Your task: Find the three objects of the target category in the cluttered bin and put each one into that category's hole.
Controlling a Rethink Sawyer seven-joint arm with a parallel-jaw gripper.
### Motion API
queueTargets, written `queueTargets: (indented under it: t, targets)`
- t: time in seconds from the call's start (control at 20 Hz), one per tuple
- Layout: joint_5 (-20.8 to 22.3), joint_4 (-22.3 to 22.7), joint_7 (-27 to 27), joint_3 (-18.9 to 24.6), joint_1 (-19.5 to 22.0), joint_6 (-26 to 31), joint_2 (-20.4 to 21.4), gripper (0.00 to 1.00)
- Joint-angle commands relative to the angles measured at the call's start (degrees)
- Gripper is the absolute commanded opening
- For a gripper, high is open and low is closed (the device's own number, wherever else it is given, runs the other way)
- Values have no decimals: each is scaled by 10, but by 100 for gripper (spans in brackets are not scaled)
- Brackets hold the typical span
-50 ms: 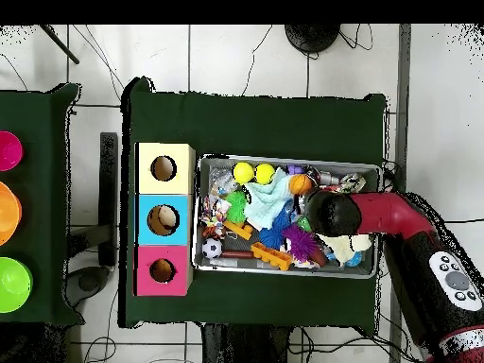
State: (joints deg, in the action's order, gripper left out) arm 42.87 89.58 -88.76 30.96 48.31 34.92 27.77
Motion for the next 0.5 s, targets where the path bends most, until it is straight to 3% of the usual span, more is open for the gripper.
queueTargets:
  t: [0.05,0.5]
  targets:
    - [0,117,-43,-12,-46,-25,-1,0]
    - [-52,188,-142,-46,-125,-43,68,0]
